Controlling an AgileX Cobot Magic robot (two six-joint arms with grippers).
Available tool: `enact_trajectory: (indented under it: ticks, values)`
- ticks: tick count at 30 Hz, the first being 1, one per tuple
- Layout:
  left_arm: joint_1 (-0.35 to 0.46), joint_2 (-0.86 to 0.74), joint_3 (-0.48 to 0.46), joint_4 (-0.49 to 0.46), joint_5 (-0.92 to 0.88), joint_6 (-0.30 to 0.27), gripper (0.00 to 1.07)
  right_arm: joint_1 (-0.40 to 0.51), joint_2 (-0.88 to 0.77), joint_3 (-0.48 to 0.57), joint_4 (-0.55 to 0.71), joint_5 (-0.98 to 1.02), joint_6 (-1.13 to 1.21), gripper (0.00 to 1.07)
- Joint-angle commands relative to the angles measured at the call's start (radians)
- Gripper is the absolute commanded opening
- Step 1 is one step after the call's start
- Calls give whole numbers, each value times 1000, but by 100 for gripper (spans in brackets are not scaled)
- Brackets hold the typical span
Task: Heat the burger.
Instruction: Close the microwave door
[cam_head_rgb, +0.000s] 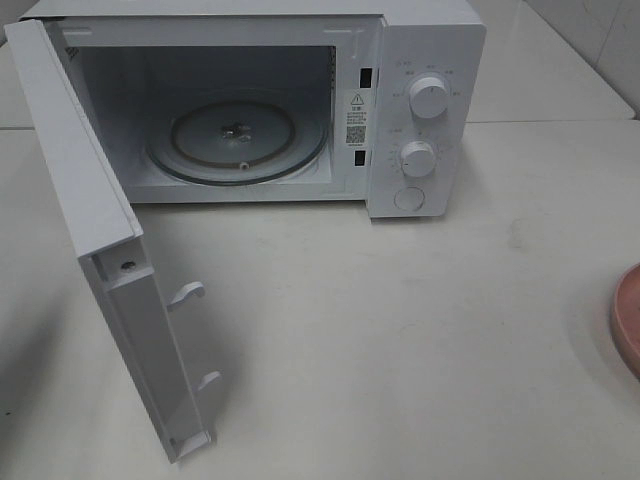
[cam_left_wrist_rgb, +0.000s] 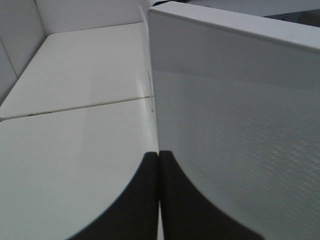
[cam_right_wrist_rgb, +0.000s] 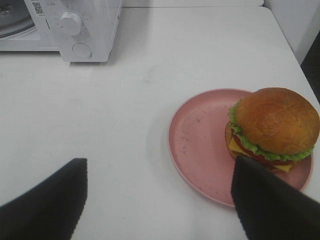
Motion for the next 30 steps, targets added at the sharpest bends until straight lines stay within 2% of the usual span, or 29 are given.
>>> enact_trajectory:
  ticks: [1, 3, 4, 5, 12, 14, 15, 17, 18, 20, 21, 22, 23, 24, 25, 26, 27, 29, 30]
  values:
    - [-3, 40, 1, 90, -86, -66, 0, -9, -28, -1, 3, -5, -12, 76]
    - [-3, 99, 1, 180, -182, -129, 0, -9, -28, -1, 3, -5, -12, 75]
    - [-3, 99, 1, 180, -182, -129, 0, -9, -28, -1, 3, -5, -12, 75]
    - [-3, 142, 1, 225, -248, -151, 0, -9, -28, -1, 3, -5, -12, 75]
    - [-10, 246, -6, 231, -371, -154, 0, -9, -28, -1, 3, -5, -12, 75]
    - [-60, 284, -23, 197, -372, -145, 0, -9, -28, -1, 3, -5, -12, 75]
    - [-60, 284, -23, 197, -372, -145, 0, -9, -28, -1, 3, -5, -12, 75]
    - [-120, 317, -34, 142, -372, -96, 0, -9, -28, -1, 3, -5, -12, 75]
    - [-120, 317, -34, 142, -372, -96, 0, -9, -28, -1, 3, -5, -12, 75]
    - [-178, 348, -36, 59, -381, -45, 0, -9, -28, -1, 3, -5, -12, 75]
    - [-178, 348, -36, 59, -381, -45, 0, -9, -28, -1, 3, -5, -12, 75]
    - [-214, 362, -36, -4, -387, -16, 0, -9, -28, -1, 3, -5, -12, 75]
    - [-214, 362, -36, -4, -387, -16, 0, -9, -28, -1, 3, -5, -12, 75]
    - [-234, 371, -36, -38, -390, -1, 0, -9, -28, -1, 3, -5, -12, 75]
    - [-276, 383, -36, -100, -402, 37, 0, -9, -28, -1, 3, -5, -12, 75]
    - [-276, 383, -36, -100, -402, 37, 0, -9, -28, -1, 3, -5, -12, 75]
    - [-310, 393, -43, -162, -404, 68, 0, -9, -28, -1, 3, -5, -12, 75]
    - [-330, 399, -48, -193, -398, 82, 0, -9, -28, -1, 3, -5, -12, 75]
    - [-365, 411, -63, -251, -398, 112, 0, -9, -28, -1, 3, -5, -12, 75]
